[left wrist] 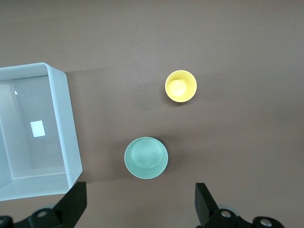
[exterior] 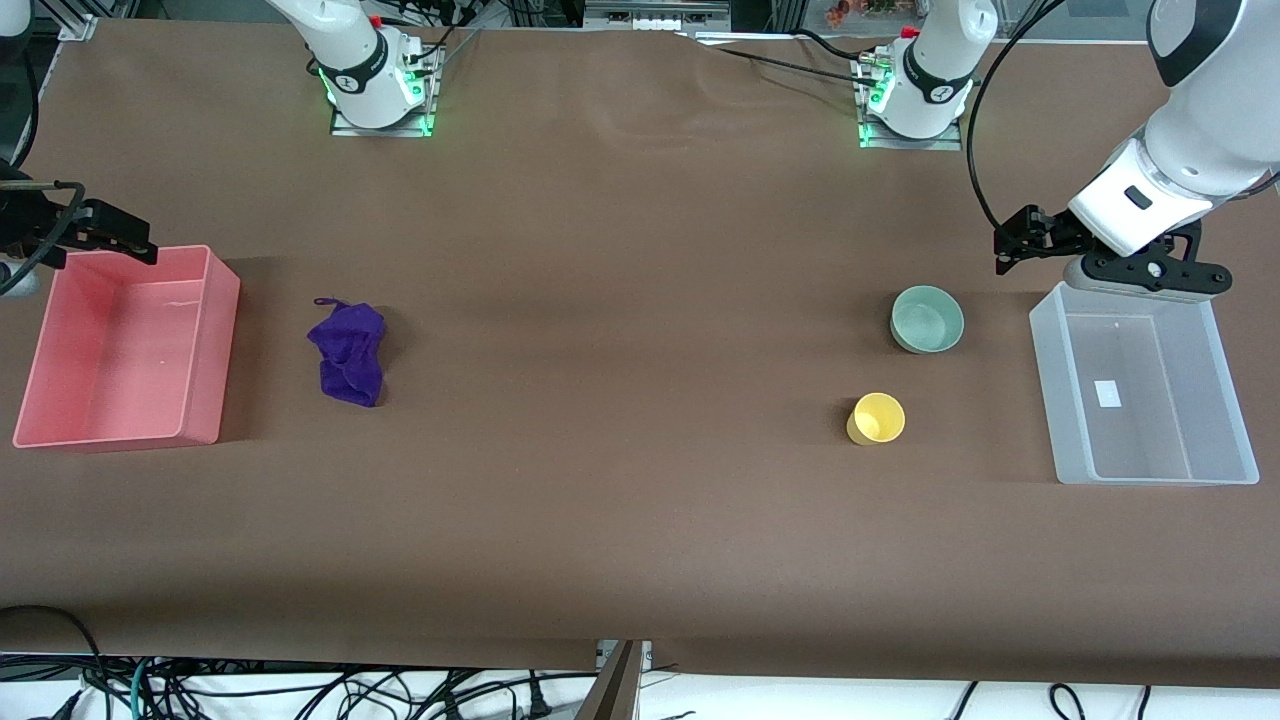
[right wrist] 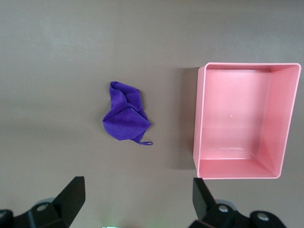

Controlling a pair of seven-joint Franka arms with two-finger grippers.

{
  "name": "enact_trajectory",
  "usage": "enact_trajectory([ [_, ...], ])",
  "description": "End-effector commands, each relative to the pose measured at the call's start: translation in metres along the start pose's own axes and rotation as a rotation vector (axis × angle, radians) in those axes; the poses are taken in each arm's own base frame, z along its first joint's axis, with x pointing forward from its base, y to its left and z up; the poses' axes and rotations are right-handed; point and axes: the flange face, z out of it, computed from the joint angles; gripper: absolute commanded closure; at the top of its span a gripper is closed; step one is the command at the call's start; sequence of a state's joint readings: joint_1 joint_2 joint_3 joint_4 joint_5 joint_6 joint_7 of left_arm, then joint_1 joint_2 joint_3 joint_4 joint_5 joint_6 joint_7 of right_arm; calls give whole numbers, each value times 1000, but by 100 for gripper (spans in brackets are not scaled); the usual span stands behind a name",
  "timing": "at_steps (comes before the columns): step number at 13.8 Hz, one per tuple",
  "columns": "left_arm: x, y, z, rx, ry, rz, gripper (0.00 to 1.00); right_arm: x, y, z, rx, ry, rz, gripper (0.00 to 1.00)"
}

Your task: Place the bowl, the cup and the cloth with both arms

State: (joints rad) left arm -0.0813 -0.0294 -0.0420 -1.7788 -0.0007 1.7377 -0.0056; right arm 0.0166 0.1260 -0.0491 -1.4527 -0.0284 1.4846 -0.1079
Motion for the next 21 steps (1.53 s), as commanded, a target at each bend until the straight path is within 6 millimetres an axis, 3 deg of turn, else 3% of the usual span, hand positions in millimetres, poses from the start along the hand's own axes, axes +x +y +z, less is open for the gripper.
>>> enact_trajectory([
  [1, -1, -2, -5, 22, 1, -1, 0, 3, 0, -6, 4, 13, 17, 0],
  [21, 0, -2, -6, 22, 0, -2, 0, 4, 1, -6, 17, 19, 19, 0],
])
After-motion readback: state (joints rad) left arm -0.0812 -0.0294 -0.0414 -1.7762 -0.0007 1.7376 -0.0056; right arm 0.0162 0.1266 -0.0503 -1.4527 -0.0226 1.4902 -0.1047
